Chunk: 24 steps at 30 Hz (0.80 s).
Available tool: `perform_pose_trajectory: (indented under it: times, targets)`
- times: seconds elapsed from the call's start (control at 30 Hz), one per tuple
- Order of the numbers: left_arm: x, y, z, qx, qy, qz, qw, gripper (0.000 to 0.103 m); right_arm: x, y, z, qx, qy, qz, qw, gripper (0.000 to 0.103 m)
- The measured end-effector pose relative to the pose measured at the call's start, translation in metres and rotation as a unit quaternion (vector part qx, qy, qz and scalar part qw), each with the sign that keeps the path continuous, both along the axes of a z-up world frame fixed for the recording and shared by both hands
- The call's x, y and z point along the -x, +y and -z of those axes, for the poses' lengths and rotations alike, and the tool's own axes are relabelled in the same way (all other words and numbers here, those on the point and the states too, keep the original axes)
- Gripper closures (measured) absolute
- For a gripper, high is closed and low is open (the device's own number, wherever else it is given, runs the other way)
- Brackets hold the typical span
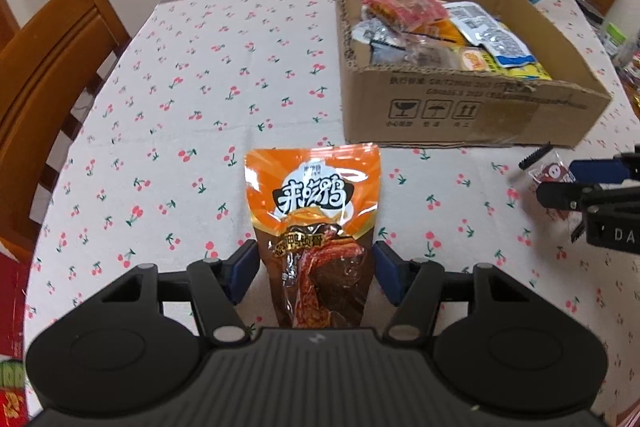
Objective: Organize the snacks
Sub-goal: 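Grasp the orange spicy duck pack with the left gripper while the right grasps the small brown pack, then carry both packs over the box and release them inside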
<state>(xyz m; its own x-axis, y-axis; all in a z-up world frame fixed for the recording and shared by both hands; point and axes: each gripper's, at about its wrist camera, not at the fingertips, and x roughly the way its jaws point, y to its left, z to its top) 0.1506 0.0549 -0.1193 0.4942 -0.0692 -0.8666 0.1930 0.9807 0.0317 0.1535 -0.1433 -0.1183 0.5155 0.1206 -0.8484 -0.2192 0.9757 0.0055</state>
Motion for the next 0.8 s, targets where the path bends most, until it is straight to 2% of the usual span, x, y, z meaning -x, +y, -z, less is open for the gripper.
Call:
perform_pose_trajectory:
  times: [0.47,0.8]
  targets:
    - [0.016,0.001,-0.033,0.000,-0.019,0.039,0.9991,0.042,0.015,-0.015,-0.052,-0.012,-0.038,-0.026,0.999,0.053]
    - [0.021,-0.003,-0.058,0.018,-0.019,0.067,0.9974,0.042,-0.020,-0.032,-0.087,-0.002,-0.095,-0.012,0.995,0.052]
